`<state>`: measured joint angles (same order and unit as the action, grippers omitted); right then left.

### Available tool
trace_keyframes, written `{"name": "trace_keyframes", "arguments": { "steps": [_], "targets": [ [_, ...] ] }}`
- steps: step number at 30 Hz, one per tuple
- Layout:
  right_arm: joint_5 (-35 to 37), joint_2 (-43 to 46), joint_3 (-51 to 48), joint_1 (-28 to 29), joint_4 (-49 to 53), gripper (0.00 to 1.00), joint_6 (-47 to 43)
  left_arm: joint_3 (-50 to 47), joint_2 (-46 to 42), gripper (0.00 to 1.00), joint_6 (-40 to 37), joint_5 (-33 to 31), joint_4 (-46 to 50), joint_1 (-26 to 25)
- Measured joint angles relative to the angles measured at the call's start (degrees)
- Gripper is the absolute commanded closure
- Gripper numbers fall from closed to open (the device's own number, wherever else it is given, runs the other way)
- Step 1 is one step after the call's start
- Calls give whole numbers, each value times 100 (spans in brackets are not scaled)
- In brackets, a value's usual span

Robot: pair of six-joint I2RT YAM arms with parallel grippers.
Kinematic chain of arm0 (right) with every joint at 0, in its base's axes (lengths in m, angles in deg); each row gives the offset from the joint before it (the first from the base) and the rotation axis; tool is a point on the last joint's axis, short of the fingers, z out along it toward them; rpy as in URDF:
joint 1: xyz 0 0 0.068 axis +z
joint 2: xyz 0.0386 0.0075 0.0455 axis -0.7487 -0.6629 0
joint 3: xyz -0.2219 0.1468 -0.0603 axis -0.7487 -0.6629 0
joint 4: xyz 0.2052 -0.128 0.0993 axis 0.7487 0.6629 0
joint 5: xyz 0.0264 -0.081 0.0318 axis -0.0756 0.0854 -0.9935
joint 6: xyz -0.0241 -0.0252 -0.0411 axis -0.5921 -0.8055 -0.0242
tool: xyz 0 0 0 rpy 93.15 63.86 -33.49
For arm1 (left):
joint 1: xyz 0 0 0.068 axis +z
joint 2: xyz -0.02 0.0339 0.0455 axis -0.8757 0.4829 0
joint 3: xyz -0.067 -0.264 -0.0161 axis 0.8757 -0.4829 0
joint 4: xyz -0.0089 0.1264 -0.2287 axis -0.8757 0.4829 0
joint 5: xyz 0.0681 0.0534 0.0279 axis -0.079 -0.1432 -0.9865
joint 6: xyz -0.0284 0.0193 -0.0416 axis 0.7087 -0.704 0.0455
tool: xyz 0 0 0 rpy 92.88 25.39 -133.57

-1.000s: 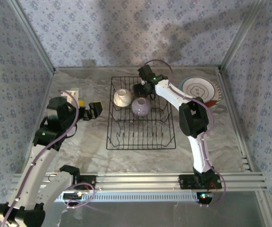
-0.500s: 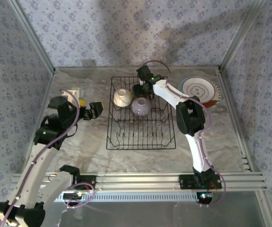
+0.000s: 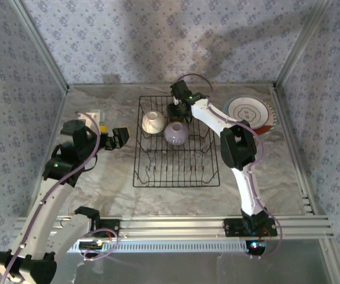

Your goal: Unload the mixed dishes from the dish rack

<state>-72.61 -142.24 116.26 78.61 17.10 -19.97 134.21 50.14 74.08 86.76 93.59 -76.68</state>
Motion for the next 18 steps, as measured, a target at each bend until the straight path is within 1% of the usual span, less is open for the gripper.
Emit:
{"name": "trace_keyframes", "arguments": {
  "steps": [8, 13, 18],
  "targets": [
    [0, 0, 20, 11, 9, 48, -17, 0, 2, 1, -2, 46, 0, 0],
    [0, 2, 20, 13, 9, 55, -17, 0, 2, 1, 0, 105, 0, 0],
    [2, 31, -7, 15, -2, 56, -20, 0, 2, 1, -2, 221, 0, 0]
  ]
}}
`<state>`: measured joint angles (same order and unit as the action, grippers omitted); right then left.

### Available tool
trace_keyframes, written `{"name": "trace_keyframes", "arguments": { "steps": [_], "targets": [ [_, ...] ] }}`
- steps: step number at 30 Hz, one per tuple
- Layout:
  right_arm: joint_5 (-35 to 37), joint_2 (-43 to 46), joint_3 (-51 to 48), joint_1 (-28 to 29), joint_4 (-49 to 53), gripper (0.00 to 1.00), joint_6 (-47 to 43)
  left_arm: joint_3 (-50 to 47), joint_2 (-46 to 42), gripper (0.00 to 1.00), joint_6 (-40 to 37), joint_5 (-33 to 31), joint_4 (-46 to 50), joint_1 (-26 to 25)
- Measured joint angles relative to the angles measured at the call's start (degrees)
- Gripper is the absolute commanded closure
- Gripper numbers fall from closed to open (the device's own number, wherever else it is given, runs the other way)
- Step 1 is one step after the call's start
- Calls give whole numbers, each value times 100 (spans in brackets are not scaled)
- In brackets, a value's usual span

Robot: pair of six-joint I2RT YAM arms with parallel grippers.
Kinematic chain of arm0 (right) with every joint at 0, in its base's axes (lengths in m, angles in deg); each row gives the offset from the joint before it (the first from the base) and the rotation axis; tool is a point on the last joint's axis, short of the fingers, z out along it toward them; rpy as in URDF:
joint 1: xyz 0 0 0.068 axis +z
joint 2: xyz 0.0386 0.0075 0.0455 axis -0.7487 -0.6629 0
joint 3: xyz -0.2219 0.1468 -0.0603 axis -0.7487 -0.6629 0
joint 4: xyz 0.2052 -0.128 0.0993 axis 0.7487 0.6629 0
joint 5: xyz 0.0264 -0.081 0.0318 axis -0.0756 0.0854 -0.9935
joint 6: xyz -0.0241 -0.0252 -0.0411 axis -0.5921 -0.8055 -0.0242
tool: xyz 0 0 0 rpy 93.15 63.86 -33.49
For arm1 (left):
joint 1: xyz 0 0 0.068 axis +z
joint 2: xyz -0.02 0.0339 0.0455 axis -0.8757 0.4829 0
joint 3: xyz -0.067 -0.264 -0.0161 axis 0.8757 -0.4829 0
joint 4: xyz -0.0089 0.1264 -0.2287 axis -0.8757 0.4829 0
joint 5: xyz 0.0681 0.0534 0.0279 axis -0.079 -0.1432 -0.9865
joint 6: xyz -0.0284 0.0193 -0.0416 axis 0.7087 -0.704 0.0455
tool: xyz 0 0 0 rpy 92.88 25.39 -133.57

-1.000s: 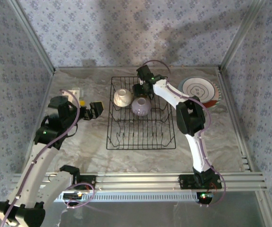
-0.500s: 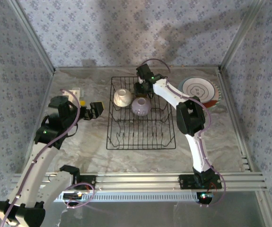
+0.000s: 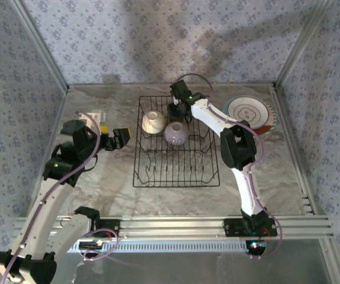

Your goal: Unload the mixed dishes from the dish rack

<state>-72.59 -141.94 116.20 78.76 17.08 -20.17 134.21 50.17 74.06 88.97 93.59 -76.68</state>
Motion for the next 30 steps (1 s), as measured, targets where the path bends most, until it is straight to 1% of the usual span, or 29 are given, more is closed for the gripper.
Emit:
{"name": "trace_keyframes", "arguments": {
  "steps": [4, 12, 16, 22, 27, 30],
  "targets": [
    [-2, 160, -155, -7, -22, 56, -2, 0, 2, 1, 0, 254, -15, 0],
    [-31, 791, -490, -28, -74, 57, -4, 0, 109, 1, 4, 1178, -219, -103],
    [-87, 1222, -697, -42, -133, 57, -20, 2, 133, 1, 101, 1519, -365, -136],
    [-302, 2212, -1423, -125, -286, 57, -11, 4, 402, 1, 474, 1718, -522, -256],
    [-678, 3274, -2323, -439, -487, 60, 160, 166, 603, 1, 824, 1679, -525, -664],
    [-981, 3908, -2898, -732, -645, 60, 363, 232, 634, 1, 1040, 1602, -765, -960]
  ]
}}
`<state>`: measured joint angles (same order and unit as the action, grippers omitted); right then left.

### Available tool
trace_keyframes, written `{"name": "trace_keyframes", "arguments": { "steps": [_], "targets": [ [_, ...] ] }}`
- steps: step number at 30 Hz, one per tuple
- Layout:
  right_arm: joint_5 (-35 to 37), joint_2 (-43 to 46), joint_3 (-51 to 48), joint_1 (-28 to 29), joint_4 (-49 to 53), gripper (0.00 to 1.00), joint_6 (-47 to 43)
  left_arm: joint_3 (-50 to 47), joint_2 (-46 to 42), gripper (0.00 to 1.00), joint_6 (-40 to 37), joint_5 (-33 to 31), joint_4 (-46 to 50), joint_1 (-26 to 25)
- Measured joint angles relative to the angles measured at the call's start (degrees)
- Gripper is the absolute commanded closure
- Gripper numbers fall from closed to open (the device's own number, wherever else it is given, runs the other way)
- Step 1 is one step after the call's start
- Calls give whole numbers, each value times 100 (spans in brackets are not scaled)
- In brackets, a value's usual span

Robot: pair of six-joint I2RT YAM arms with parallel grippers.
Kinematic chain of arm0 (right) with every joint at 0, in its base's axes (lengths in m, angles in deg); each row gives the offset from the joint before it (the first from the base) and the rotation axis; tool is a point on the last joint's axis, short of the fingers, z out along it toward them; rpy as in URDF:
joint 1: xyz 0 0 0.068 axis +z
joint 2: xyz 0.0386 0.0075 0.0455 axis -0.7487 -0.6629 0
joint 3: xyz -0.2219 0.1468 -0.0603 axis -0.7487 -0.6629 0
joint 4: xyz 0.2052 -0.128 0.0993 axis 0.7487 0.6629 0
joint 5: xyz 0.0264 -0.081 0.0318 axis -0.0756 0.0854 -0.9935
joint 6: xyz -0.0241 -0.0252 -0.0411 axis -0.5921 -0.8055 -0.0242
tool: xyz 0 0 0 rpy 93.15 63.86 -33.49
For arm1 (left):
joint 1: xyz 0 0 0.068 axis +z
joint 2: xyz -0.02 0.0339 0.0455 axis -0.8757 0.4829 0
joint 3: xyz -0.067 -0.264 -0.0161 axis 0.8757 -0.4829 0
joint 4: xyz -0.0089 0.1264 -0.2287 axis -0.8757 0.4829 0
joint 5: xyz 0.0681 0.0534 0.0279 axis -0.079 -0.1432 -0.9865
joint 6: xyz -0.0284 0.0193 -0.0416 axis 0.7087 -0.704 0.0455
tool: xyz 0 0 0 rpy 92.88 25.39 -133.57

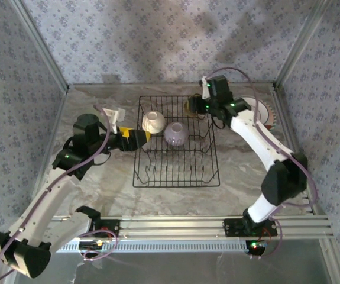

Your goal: Unload the mixed dishes from the dish rack

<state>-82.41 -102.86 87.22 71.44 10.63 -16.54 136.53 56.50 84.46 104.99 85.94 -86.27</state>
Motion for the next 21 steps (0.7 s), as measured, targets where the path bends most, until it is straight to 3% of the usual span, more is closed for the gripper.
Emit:
{"name": "trace_keyframes", "arguments": {
  "steps": [9, 21],
  "targets": [
    [-1307, 1744, -1886, -992, -708, 58, 1054, -258, 389, 1, 498, -70, -1329, -824],
    [-2903, 3082, -2811, -1773, -981, 58, 2057, -706, 1696, 6, 1123, 210, -3569, -1458]
  ]
}}
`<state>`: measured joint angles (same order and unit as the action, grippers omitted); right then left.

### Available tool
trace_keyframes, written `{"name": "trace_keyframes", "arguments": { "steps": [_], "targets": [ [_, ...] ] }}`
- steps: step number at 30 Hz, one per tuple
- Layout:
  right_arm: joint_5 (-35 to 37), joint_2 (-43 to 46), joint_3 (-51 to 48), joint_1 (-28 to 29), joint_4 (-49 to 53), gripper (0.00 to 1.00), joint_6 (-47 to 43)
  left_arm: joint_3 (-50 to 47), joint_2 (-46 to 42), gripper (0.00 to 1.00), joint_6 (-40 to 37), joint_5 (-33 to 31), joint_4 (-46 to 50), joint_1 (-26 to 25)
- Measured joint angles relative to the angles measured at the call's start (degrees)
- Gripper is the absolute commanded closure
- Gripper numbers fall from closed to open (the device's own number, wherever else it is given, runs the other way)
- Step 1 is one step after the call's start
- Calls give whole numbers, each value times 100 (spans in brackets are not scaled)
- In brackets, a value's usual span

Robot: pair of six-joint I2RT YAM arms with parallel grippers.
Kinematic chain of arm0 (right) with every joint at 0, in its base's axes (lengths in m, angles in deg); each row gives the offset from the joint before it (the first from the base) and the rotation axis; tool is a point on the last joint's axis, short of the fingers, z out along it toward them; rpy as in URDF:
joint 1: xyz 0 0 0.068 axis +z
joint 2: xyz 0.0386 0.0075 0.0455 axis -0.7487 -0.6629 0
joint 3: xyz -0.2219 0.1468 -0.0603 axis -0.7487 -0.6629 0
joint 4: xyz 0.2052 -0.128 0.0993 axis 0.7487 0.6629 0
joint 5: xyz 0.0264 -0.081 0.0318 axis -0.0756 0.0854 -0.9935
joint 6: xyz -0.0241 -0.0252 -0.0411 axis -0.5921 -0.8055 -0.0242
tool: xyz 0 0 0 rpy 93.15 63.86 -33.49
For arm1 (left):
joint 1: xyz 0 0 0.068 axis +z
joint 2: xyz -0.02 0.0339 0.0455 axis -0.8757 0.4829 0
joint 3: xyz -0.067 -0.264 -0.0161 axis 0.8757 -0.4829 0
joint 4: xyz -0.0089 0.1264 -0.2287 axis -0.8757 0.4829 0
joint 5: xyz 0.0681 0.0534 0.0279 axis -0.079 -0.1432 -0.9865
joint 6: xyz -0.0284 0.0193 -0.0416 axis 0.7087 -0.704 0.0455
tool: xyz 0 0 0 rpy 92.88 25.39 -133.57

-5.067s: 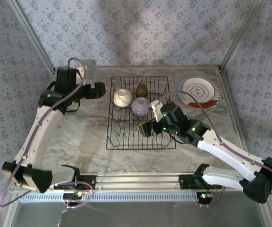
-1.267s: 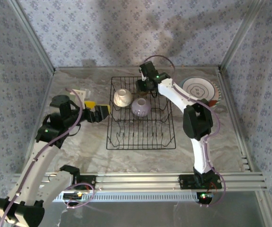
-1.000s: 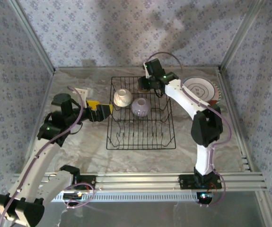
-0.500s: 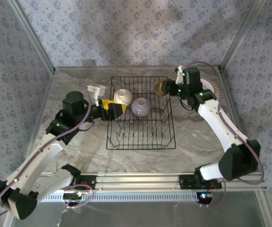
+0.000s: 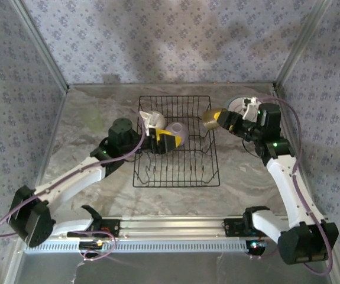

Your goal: Unload the mixed dishes from the dish rack

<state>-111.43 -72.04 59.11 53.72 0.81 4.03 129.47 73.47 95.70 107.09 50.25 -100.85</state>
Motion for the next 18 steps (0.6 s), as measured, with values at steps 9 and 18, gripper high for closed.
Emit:
{"name": "trace_keyframes", "arguments": {
  "steps": [9, 18],
  "targets": [
    [-682, 138, -129, -170, -219, 57, 590, -61, 1027, 7, 693, 361, -1740, -4],
    [-1003, 157, -302, -179, -610, 57, 1025, 20, 2013, 12, 1508, 704, -3296, -2]
  ]
}}
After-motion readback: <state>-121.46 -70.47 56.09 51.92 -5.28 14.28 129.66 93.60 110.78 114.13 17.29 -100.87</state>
